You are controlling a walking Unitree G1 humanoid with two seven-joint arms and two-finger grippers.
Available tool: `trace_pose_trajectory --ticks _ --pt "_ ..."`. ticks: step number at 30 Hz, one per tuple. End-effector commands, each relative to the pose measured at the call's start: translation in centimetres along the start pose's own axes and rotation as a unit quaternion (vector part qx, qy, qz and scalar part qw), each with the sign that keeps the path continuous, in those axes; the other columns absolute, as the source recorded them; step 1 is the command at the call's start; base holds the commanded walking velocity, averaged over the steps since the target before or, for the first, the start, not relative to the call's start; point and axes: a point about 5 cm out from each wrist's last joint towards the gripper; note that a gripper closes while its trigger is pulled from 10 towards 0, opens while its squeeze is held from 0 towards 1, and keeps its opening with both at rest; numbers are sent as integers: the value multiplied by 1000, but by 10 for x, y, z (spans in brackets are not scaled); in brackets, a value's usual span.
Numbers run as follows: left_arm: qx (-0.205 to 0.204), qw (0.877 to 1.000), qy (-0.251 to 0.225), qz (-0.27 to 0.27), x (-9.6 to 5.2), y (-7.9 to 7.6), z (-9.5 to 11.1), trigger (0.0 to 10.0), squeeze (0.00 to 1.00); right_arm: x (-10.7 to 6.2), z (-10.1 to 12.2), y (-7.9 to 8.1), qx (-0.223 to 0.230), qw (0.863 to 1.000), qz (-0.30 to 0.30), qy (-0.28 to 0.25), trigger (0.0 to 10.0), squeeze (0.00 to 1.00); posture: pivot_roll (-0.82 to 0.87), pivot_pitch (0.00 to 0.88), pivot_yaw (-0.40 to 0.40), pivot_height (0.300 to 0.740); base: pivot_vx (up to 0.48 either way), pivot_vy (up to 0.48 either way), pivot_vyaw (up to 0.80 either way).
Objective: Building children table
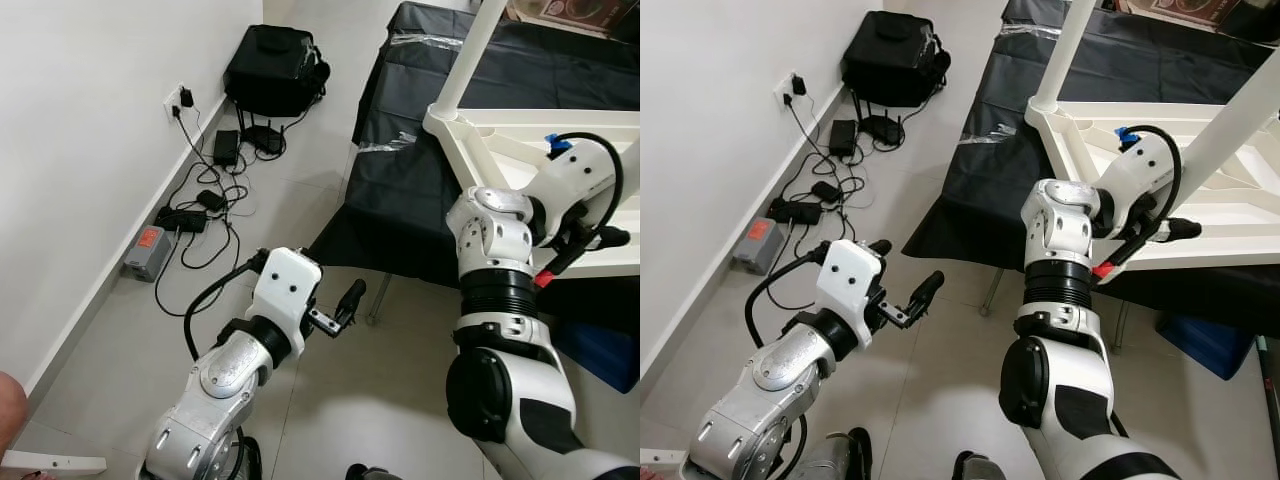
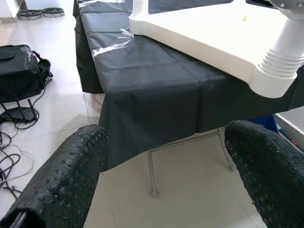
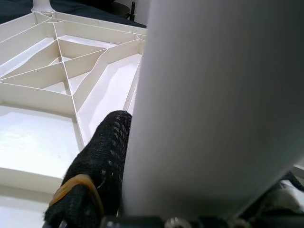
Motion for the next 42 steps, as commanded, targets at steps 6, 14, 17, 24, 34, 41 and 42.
trace_pose_trajectory --ticks 6,14,17,24,34,41,42 --pt "-4 1000 -1 1 1 -1 -2 10000 0 -5 3 0 5 1000 4 -2 10000 0 130 196 -87 740 0 0 0" --pt "-5 1000 -3 2 2 -2 1 10000 0 -11 6 0 10 1000 14 -2 10000 0 126 193 -87 740 0 0 0" --pt "-5 1000 -2 2 3 -2 0 10000 0 -11 5 1 8 1000 18 -2 10000 0 126 196 -87 740 0 0 0" --pt "-4 1000 -2 3 4 -1 -1 10000 0 -11 6 2 8 1000 21 -1 10000 0 126 195 -88 740 0 0 0" --pt "-6 1000 -2 2 5 -2 -3 10000 0 -10 5 3 7 1000 30 -3 10000 0 122 194 -86 740 0 0 0" --pt "-7 1000 -5 0 1 -1 -2 10000 0 -12 8 3 10 999 36 -9 10000 0 119 186 -86 740 0 0 0" --pt "-7 1000 -5 0 1 -1 -2 10000 0 -12 8 3 10 999 36 -9 10000 0 119 186 -86 740 0 0 0"
Point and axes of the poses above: a point about 5 cm out from each wrist's last joint towards the gripper, its own x axis pointing out of the wrist towards the gripper, its own z axis along the axis of the wrist's last joint, y = z × x, and after that the axes turned 13 degrees about -x, right-handed
